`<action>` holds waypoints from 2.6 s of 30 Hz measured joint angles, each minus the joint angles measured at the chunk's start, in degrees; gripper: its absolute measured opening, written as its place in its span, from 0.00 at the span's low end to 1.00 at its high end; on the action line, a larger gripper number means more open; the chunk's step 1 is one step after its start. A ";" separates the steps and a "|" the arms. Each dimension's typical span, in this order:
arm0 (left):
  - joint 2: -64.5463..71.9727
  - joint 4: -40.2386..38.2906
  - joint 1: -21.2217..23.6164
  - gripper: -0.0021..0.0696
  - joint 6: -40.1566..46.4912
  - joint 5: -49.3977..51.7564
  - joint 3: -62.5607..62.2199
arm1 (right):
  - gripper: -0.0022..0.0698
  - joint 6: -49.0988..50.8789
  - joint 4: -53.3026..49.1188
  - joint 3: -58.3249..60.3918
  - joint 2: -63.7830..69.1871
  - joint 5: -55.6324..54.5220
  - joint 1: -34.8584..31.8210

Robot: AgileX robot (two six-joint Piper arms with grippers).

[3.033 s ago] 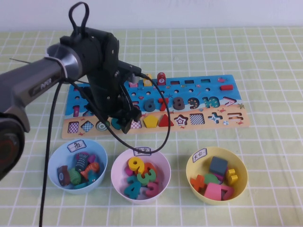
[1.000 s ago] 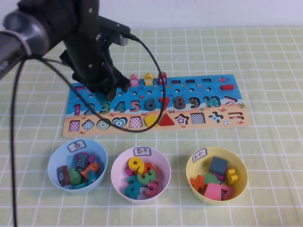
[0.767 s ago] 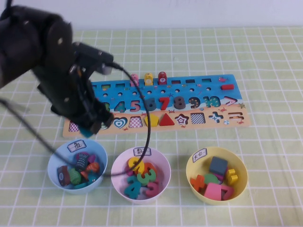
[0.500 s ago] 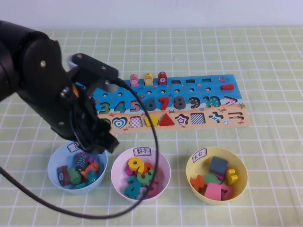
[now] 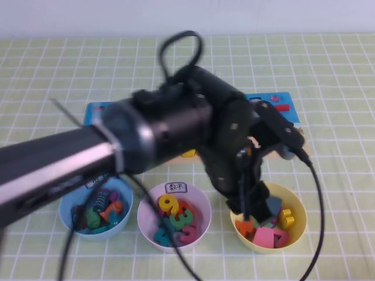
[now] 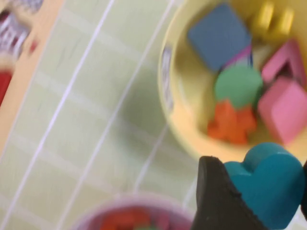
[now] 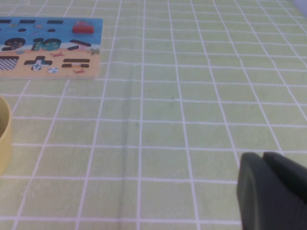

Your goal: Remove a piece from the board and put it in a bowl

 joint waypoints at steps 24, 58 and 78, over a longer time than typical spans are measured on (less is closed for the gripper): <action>12.97 0.64 -0.71 0.72 4.61 1.69 -11.71 | 0.01 0.00 0.00 0.00 0.00 0.00 0.00; -47.76 15.13 0.25 0.03 -17.91 -15.77 35.15 | 0.01 0.00 0.00 0.00 0.00 0.00 0.00; -53.01 32.89 1.08 0.02 -22.27 -18.29 46.59 | 0.01 0.00 0.00 0.00 0.00 0.00 0.00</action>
